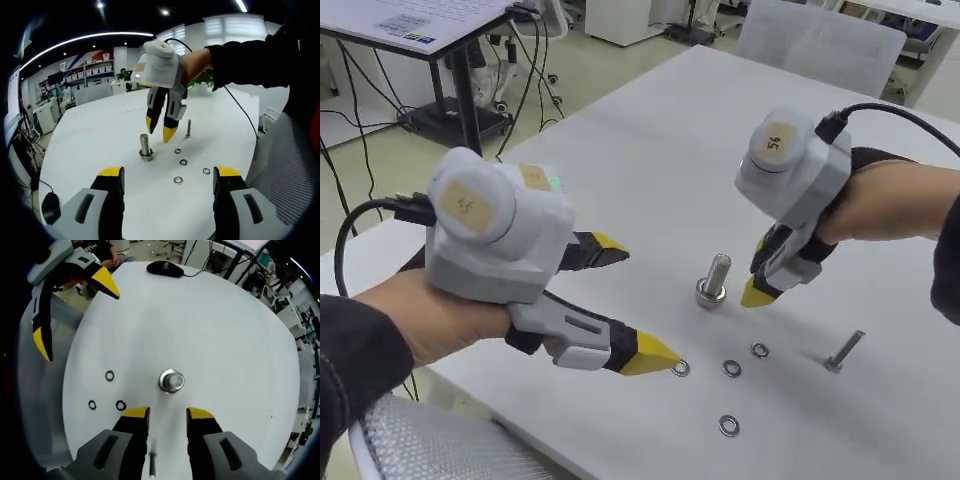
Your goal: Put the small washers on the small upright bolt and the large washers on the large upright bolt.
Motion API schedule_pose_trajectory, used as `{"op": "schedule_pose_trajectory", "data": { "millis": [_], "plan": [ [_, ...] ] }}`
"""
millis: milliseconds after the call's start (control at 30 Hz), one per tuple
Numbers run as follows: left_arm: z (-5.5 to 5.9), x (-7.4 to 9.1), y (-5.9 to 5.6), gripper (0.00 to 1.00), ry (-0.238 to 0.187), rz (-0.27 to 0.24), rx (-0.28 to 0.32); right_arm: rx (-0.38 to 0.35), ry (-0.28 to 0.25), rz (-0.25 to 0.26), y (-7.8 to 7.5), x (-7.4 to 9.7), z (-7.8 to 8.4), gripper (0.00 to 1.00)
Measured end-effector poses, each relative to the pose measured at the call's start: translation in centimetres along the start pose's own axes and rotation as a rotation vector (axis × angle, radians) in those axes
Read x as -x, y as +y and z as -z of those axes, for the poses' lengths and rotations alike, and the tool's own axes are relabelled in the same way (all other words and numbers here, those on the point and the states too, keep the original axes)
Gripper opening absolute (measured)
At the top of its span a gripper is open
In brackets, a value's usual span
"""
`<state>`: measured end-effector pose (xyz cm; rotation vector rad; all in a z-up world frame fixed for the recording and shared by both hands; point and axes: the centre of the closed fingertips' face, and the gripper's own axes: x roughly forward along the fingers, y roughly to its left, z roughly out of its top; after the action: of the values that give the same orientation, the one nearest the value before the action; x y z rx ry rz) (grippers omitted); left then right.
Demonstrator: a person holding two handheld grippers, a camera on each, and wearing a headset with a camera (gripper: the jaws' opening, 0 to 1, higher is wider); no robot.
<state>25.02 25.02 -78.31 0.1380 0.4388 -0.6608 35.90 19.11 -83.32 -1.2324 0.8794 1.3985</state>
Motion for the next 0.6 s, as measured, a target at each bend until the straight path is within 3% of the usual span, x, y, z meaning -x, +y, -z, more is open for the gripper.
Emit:
{"op": "schedule_pose_trajectory", "data": {
  "millis": [333,600],
  "plan": [
    [0.1,-0.1,-0.2,0.72,0.010,0.010,-0.009,0.000,-0.011,0.001,1.1,0.5,0.8,0.30],
    [0.3,-0.3,-0.5,0.72,0.023,0.020,-0.019,-0.008,-0.020,-0.014,3.2,0.6,1.3,0.29]
  ]
}}
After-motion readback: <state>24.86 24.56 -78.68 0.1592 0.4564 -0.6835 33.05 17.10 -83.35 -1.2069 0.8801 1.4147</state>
